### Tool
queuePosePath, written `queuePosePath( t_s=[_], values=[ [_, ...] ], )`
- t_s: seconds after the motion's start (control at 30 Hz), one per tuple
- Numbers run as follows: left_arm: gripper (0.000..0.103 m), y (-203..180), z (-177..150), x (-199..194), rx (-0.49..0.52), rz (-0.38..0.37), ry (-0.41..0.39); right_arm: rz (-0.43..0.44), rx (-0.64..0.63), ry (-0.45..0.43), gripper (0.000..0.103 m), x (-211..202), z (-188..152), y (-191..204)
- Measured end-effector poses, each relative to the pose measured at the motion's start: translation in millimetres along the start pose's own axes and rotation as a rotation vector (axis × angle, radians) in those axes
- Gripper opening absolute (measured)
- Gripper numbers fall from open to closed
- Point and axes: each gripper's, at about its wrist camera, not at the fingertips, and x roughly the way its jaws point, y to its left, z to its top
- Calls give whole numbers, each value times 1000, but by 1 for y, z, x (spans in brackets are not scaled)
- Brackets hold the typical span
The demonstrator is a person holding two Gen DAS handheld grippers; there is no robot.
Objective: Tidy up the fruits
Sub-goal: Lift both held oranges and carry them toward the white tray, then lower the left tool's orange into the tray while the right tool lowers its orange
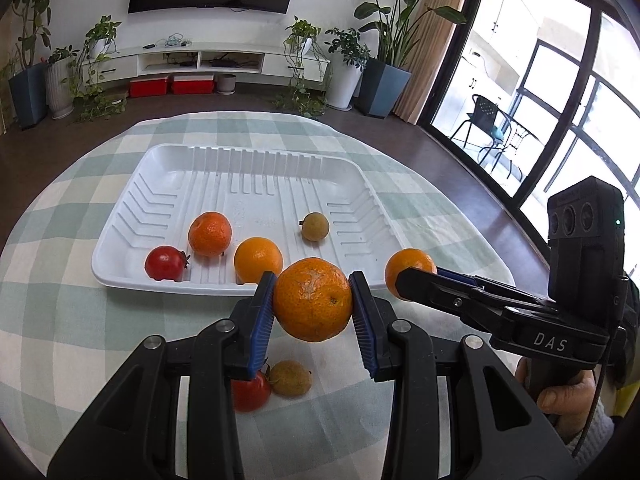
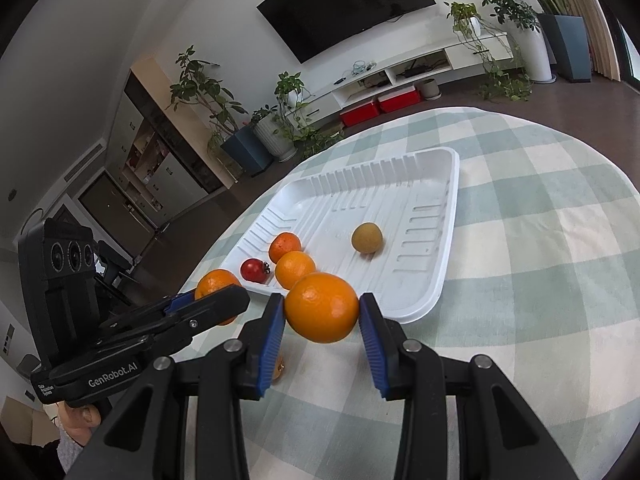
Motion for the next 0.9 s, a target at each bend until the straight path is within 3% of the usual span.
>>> queuePosePath(
  t_s=[0.9],
  values=[
    [34, 2, 31, 29, 18, -11, 3, -32, -34, 9, 41, 19, 25, -5]
  ],
)
